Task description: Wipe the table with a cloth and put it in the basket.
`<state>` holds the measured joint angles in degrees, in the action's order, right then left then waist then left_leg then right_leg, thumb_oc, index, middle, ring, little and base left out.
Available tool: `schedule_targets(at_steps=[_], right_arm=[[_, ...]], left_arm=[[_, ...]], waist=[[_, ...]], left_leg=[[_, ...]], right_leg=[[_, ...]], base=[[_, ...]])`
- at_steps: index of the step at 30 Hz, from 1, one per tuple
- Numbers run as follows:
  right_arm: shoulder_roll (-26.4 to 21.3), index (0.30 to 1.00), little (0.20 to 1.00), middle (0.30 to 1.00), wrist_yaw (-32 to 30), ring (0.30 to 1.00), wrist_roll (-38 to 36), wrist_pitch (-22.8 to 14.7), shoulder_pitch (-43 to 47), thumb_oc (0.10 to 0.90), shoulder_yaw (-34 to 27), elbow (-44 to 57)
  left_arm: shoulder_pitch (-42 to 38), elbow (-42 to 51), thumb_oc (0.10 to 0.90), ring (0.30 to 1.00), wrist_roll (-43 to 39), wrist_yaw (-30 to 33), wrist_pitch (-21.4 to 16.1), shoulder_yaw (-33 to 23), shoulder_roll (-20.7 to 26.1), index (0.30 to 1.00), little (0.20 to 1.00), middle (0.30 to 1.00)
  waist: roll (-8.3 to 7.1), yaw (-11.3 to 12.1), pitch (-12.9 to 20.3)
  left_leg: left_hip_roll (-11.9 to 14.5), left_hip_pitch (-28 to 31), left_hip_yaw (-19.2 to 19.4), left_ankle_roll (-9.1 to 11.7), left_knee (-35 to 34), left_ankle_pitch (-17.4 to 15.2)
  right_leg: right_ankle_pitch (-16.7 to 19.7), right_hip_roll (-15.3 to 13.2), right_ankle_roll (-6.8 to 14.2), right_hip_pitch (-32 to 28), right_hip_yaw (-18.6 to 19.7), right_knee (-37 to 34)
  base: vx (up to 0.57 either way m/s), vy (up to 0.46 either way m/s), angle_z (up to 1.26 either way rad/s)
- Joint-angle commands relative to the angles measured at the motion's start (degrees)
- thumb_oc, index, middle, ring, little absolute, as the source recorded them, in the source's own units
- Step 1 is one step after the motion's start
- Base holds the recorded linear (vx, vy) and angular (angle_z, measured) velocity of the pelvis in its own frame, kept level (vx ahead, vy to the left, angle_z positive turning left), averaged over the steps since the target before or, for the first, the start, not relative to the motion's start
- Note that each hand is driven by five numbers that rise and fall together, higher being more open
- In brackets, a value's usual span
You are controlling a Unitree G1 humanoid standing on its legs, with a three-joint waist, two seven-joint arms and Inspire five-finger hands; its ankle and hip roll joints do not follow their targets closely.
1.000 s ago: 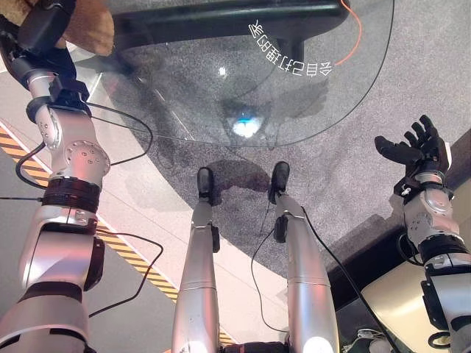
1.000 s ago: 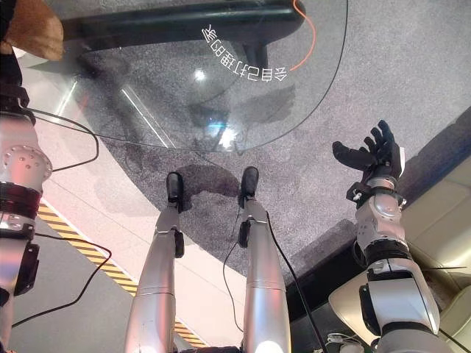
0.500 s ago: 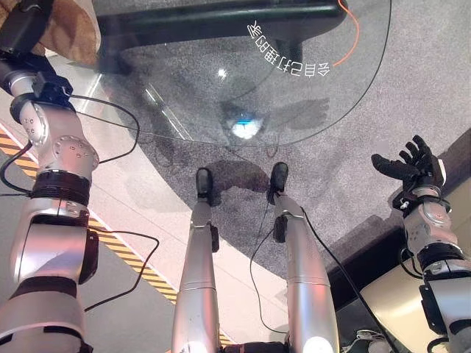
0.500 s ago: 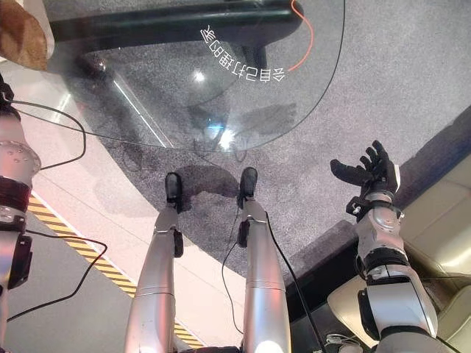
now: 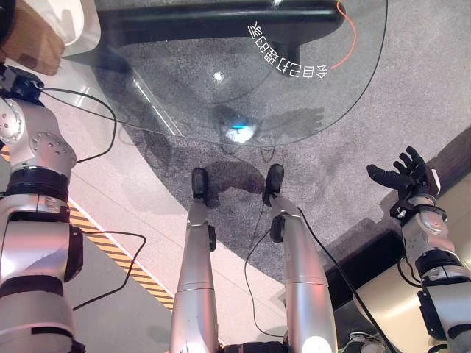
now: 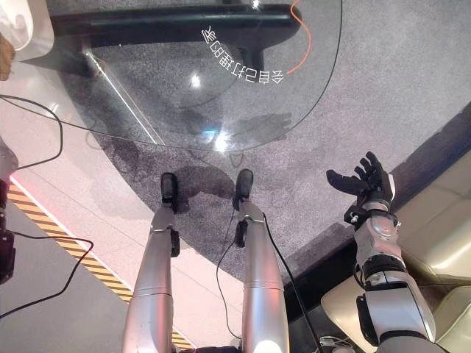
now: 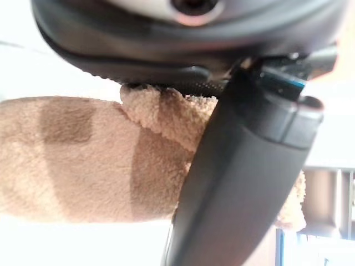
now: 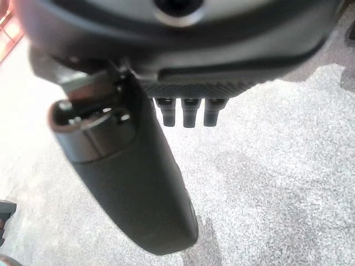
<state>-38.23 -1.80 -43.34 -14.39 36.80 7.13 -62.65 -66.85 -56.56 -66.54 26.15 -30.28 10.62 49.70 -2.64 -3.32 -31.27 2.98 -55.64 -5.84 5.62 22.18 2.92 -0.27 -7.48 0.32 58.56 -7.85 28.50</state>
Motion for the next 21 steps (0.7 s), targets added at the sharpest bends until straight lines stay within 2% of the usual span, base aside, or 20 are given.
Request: schedule_targets(at_steps=[1,4,11,21], right_arm=[[-2.84,0.9,0.9,0.9,-0.18,0.9,0.41,-3.27,-4.04,0.8,-3.77,-1.29],[-2.87,0.9,0.9,0.9,0.03,0.9,0.2,-3.21,-3.87,0.8,-3.18,-1.51],[-3.02,0.9,0.9,0.9,0.7,0.9,0.58,-3.1,-4.45,0.8,-2.74,-1.96],[-3.17,0.9,0.9,0.9,1.58,0.9,2.5,-2.2,-4.95,0.8,-2.52,-3.82]], left_arm=[[-8.53,-1.23,0.1,0.3,6.64,3.95,-9.99,-1.88,10.07,0.3,0.2,0.3],[-10.46,-2.81,0.1,0.3,9.68,7.13,-8.84,-0.44,10.87,0.3,0.2,0.3],[-13.03,-4.3,0.1,0.3,13.68,9.51,-6.27,2.34,11.76,0.3,0.2,0.3],[-13.98,-3.89,0.1,0.3,19.23,10.68,0.32,5.57,11.16,0.3,0.2,0.3]], waist=[[1.05,0.87,1.47],[0.68,0.8,1.47],[0.33,0.54,1.47],[1.03,0.4,1.47]], left_leg=[[0.85,-1.34,4.08,-3.4,5.57,-2.92],[0.92,-1.61,3.95,-3.39,5.85,-3.02],[1.06,-1.47,4.09,-3.46,5.64,-2.86],[0.96,-0.65,4.57,-3.7,4.87,-2.66]], right_leg=[[-4.64,3.01,0.01,-4.26,3.72,2.02],[-4.62,3.13,0.01,-4.2,3.72,2.13],[-4.28,3.27,0.19,-4.47,3.76,1.81],[-4.02,3.28,0.52,-4.77,3.85,1.79]], base=[[0.01,0.015,0.03],[0.0,0.006,0.03],[0.0,0.001,0.01],[0.0,0.006,0.0]])
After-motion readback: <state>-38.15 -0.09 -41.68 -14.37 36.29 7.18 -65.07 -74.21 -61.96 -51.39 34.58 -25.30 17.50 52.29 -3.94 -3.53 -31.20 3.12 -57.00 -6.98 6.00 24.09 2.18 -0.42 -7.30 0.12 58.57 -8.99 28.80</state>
